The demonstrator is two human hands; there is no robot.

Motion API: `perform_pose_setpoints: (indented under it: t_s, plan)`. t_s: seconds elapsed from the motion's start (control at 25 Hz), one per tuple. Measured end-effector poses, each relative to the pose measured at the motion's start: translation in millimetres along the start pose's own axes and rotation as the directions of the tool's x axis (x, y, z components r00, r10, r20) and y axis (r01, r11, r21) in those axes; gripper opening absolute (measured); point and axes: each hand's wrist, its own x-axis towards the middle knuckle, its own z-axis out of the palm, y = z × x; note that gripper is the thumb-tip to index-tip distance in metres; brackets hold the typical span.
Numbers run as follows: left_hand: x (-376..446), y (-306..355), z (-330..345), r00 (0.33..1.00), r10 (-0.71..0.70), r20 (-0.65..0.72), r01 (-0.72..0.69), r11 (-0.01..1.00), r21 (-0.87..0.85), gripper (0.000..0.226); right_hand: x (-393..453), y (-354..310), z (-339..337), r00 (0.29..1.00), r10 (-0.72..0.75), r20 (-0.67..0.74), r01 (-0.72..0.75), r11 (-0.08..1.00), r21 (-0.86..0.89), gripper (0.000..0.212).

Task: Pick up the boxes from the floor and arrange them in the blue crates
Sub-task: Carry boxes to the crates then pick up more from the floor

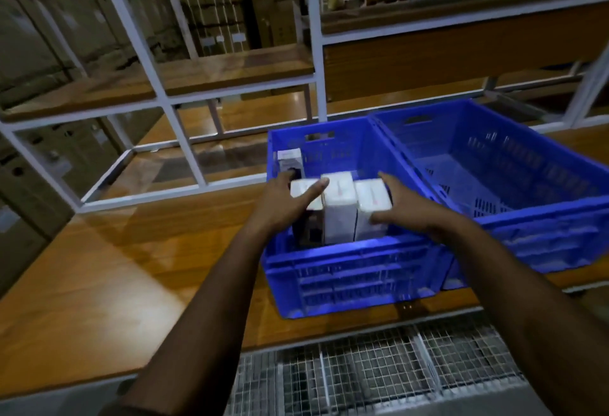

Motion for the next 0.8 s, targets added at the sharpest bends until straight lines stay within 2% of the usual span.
perform_pose_setpoints:
  t_s: [0.04,0.12,0.16,0.24,0.36,0.52,0.68,0.8]
  plan:
    - [6,1,1,0.998,-0.035,0.044,0.026,0.985,0.172,0.077,5,3,1,0.994,0.066,0.090,-0.057,0.993,-0.108,0.093]
    - [19,0,3,0.982,-0.093,0.165,-0.001,0.869,0.495,0.068,17,7,2,0.950,0.185,0.251,-0.089,0.932,-0.350,0.093]
    - [24,-1,5,0.972,-0.101,0.213,-0.045,0.807,0.589,0.065,21,7,3,0.926,0.234,0.298,-0.088,0.897,-0.432,0.091]
    - [37,-7,11,0.958,-0.100,0.269,-0.114,0.728,0.676,0.059,25,7,9,0.914,0.265,0.309,-0.103,0.885,-0.453,0.085]
    - [47,-16,18,0.939,-0.088,0.334,-0.171,0.722,0.671,0.068,23,1,15,0.942,0.238,0.238,-0.136,0.915,-0.379,0.056]
    - [56,-21,30,0.900,-0.056,0.432,-0.229,0.782,0.580,0.071,20,5,19,0.989,0.135,0.060,-0.098,0.904,-0.416,0.020]
    - [55,-22,41,0.812,-0.059,0.581,-0.230,0.883,0.410,0.078,13,7,26,0.991,0.054,-0.119,-0.096,0.919,-0.381,0.027]
    - [54,-13,48,0.779,0.035,0.626,-0.293,0.903,0.315,0.076,7,7,29,0.950,-0.046,-0.308,-0.076,0.925,-0.371,0.033]
